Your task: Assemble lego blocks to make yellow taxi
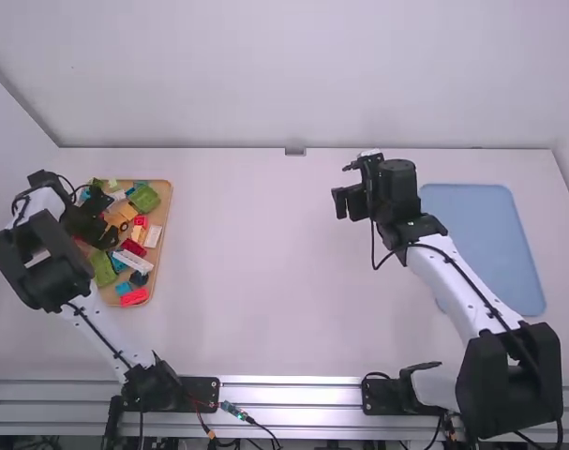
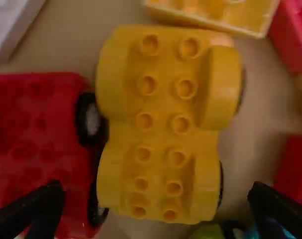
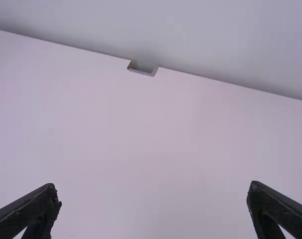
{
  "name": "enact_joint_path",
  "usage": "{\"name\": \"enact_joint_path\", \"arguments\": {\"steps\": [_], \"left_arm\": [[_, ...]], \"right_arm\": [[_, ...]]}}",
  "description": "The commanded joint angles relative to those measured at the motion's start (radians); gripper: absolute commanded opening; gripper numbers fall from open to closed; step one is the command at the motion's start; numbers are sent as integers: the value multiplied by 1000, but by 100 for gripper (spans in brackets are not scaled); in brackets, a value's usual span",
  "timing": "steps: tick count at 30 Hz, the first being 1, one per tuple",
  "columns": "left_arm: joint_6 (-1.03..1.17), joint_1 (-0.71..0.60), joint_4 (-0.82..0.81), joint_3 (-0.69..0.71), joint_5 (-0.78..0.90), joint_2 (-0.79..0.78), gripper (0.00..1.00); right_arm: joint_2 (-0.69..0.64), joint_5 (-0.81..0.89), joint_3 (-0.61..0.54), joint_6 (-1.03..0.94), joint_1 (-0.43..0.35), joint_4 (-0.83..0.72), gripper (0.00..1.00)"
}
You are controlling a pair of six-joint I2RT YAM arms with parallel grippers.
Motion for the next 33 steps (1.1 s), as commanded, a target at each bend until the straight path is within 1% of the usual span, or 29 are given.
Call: {"name": "enact_joint_path", "arguments": {"steps": [1, 8, 10, 13, 19, 21, 22, 25, 27, 33], "left_arm": [[-18, -27, -32, 43, 3, 8, 97], [-36, -24, -34, 23, 6, 8, 97], [-110, -19, -8, 1, -24, 8, 97], [-153, -26, 0, -11, -39, 8, 97], [-185, -28, -42, -14, -17, 8, 90], [-235, -36, -36, -14, -42, 8, 88], [-251, -40, -27, -13, -59, 8, 85], [-312, -41, 2, -13, -114, 8, 84], [-348, -49, 8, -13, -135, 8, 80], [-370, -59, -14, -13, -133, 6, 77]], "right_arm": [[1, 3, 31, -1, -9, -3, 99], [1, 4, 31, -1, -11, -26, 99], [1, 4, 31, -2, -11, -29, 99], [1, 3, 31, -1, -11, -25, 99], [1, 4, 31, -2, -11, -24, 99], [1, 4, 31, -1, -11, -21, 99], [1, 3, 31, -2, -11, -20, 99], [1, 0, 31, -2, -11, -14, 99], [1, 5, 31, -1, -11, -9, 99], [1, 0, 31, -2, -11, -10, 99]]}}
